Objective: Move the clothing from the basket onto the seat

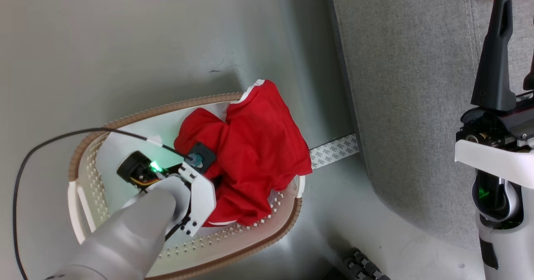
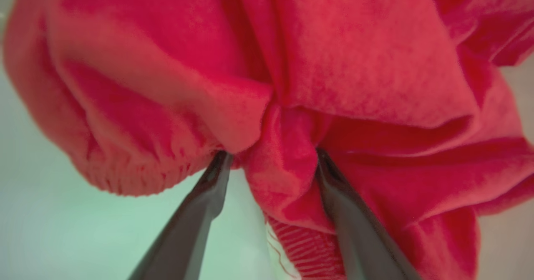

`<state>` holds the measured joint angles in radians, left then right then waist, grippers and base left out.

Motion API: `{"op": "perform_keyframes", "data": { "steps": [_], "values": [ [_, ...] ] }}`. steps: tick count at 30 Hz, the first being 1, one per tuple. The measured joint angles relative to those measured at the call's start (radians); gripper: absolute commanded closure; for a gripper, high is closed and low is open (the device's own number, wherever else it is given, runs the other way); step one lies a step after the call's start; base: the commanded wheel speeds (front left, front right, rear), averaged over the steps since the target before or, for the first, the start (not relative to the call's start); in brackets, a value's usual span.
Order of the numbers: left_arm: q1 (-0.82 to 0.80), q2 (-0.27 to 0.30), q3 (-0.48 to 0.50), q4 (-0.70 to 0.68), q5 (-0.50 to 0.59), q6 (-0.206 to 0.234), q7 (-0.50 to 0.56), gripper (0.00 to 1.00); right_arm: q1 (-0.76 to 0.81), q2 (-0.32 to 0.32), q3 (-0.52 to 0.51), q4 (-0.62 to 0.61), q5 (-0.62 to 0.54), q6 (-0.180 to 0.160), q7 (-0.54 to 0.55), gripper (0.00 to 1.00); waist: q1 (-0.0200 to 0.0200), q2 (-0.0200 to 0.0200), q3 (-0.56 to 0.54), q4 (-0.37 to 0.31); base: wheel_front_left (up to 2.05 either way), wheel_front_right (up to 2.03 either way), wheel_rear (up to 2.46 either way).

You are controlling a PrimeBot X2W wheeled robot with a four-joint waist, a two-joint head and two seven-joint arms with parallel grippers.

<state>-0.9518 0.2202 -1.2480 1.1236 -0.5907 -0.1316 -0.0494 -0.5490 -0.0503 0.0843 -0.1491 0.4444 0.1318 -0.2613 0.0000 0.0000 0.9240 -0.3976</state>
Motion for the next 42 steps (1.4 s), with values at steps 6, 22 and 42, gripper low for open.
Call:
{"op": "perform_keyframes", "data": {
  "steps": [6,22,42],
  "values": [
    [-0.007,0.007,-0.02,-0.029,-0.032,0.0,0.004,1.0,0.002,0.0,0.003,0.005,0.0,0.0,0.0,0.0,0.0,0.0,0.0,-0.001,0.0,0.0,0.0],
    [0.056,-0.01,-0.031,-0.111,-0.099,0.0,-0.126,1.0,0.002,0.001,-0.016,0.067,-0.042,0.0,0.0,0.0,0.0,0.0,-0.135,0.039,0.0,0.0,0.0],
    [0.207,-0.031,0.134,-0.393,-0.172,0.0,-0.214,1.0,0.132,-0.021,-0.008,0.193,-0.109,0.0,-0.001,0.0,-0.0002,0.0,-0.549,0.189,0.0,0.0,0.0]
  ]
}}
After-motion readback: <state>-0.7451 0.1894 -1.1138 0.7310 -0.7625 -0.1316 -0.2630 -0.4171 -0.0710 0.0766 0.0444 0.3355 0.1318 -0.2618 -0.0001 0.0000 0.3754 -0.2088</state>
